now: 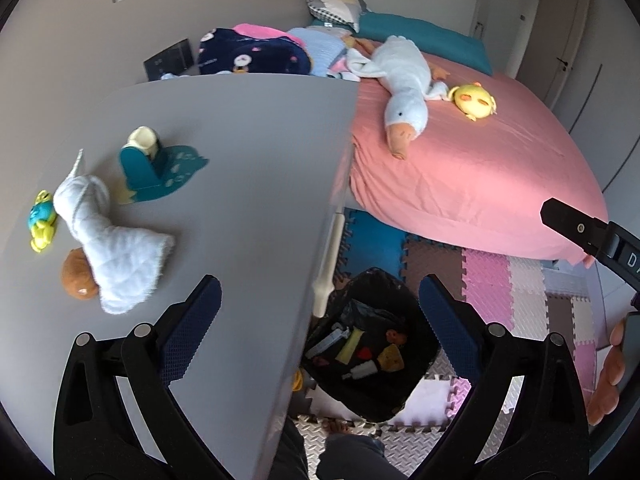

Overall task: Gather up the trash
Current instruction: 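Bring both tools back over the table toward the white cloth, then grasp the brown plush with the left gripper while the right gripper grasps the white cloth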

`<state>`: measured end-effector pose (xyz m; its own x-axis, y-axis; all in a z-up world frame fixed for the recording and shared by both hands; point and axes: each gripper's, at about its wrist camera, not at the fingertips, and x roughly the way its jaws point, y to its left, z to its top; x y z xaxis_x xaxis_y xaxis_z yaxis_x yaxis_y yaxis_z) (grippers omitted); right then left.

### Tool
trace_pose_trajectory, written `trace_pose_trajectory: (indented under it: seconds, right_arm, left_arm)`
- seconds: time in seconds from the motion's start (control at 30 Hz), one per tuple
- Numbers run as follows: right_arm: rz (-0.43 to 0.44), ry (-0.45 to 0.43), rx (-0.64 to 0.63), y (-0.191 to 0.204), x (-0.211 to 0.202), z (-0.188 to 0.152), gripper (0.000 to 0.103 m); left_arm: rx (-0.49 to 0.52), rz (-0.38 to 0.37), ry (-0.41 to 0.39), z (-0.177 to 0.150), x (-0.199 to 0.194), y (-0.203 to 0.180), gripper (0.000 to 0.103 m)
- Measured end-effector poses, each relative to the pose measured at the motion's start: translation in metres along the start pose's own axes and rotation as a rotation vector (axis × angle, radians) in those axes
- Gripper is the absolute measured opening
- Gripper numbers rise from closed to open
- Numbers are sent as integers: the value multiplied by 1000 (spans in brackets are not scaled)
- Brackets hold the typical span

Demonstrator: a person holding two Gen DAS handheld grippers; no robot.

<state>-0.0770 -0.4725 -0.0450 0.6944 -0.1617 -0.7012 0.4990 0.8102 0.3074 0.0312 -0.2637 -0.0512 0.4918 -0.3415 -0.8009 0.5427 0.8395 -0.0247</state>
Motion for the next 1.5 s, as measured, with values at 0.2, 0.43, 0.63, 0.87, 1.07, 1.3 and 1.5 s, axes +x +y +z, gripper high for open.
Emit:
trace_pose_trajectory:
  seconds: [0.2,0.43,0.63,0.87,1.07,1.3,1.5]
  right_arm:
    - [26,17,-47,27,7,-6,76]
    - [60,33,-91,57,17,-12,76]
    - [94,44,-137,85,25,-18,76]
    - [128,61,-169,113,35,-21,76]
    - [150,73,-183,132,43,-25,76]
    - [172,86,-211,151,51,-28,76]
    - [177,94,-232,162,57,-29,76]
  left_arm:
    - [-32,32,-5,-4,-6,25,96]
    - [-82,73,-21,-12,-14,59,96]
    - [-134,106,-27,-18,-17,90,96]
    - [-188,140,-37,-23,-22,127,96]
    - [-221,159,-35,-27,-22,151,96]
    - [-256,180,-47,-28,-19,174,95]
    - [-290,160,-39,-26,-9,189,75]
